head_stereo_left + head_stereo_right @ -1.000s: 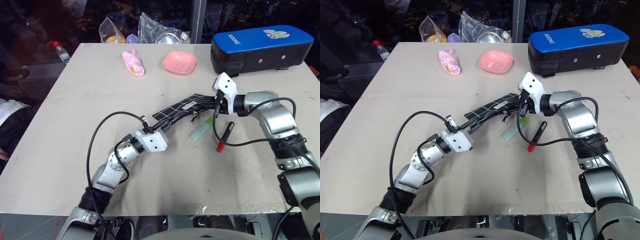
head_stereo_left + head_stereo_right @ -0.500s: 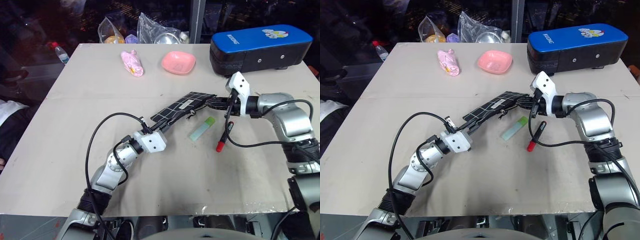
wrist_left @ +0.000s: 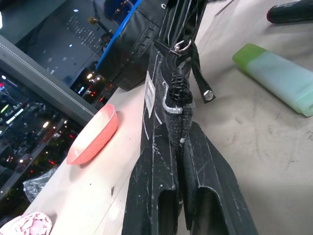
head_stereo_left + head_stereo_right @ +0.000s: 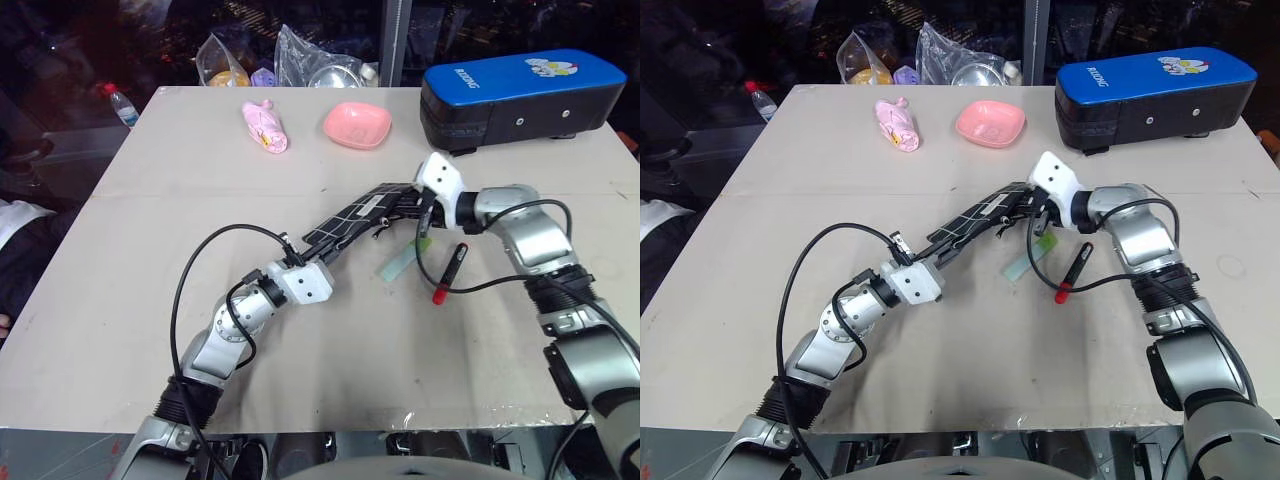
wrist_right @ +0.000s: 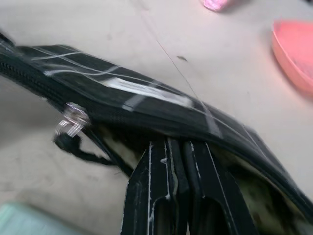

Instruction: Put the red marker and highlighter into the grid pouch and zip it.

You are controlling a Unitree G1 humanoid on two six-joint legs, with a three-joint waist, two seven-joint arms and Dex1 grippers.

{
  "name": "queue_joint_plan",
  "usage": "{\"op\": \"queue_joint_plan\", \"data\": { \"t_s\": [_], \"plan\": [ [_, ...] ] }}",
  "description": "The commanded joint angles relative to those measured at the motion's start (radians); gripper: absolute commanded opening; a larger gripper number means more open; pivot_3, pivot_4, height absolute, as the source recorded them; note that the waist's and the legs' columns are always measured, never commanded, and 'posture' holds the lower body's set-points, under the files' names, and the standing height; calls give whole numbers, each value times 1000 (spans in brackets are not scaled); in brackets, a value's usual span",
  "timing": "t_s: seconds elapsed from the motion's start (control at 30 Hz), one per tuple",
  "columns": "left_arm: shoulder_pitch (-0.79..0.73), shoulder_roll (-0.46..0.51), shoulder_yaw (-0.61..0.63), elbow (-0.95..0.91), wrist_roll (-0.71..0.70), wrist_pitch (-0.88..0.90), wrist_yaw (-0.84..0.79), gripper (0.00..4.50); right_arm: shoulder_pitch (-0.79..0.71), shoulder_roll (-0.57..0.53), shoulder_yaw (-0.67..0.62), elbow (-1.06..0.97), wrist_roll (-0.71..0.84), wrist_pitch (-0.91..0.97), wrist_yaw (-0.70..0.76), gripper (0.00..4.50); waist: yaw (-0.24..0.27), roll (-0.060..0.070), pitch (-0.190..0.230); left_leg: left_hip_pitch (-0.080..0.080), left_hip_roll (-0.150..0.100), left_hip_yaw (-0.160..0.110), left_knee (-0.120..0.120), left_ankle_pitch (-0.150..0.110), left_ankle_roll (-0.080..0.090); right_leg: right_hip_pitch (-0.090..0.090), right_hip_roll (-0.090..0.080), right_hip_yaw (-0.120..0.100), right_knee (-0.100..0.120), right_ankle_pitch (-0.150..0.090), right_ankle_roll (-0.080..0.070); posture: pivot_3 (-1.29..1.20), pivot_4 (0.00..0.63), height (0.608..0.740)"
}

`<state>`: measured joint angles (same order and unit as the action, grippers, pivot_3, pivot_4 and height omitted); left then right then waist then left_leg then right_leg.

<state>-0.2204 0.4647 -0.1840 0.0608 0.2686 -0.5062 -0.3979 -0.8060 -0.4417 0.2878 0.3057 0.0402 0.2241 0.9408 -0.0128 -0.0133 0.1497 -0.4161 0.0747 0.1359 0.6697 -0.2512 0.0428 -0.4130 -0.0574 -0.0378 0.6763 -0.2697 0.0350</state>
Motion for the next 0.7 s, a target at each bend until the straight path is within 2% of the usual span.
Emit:
{"op": "queue_joint_plan", "data": {
  "t_s": [0.03,0.17,0.27,0.43,0.5,0.53,0.7],
  "plan": [
    [-31,-13,35,-50,-43,17,15,0,-27,28,32,40,-80,-314,-46,102,1,0,0,0,0,0,0,0,0,0,0,0,0,0,0,0,150,740],
    [-51,-29,44,-56,-58,39,14,0,-71,-2,140,203,-287,-684,-138,102,0,0,0,0,0,0,0,0,0,0,0,0,0,0,0,0,150,740],
    [-54,-34,49,-63,-64,52,17,0,-111,2,161,287,-364,-792,-209,800,-1,0,0,0,0,2,0,0,0,0,0,0,0,0,0,0,150,740],
    [-46,-43,52,-72,-66,66,21,0,-168,7,185,363,-477,-873,-302,3180,-2,0,0,1,1,7,0,1,-2,0,0,0,1,0,0,0,150,740],
    [-45,-47,49,-75,-63,68,22,0,-176,15,184,378,-488,-868,-307,4270,-2,0,0,1,1,7,0,1,-2,0,0,0,1,0,0,0,150,740],
    [-44,-48,48,-76,-62,69,22,0,-178,18,182,382,-492,-866,-307,4394,-1,0,0,1,1,7,0,1,-2,0,0,0,1,0,0,0,150,740],
    [-44,-56,42,-74,-57,72,24,0,-177,29,168,388,-491,-848,-305,4394,-1,0,0,1,1,7,0,1,-2,0,0,1,1,0,0,0,150,740]
  ]
}}
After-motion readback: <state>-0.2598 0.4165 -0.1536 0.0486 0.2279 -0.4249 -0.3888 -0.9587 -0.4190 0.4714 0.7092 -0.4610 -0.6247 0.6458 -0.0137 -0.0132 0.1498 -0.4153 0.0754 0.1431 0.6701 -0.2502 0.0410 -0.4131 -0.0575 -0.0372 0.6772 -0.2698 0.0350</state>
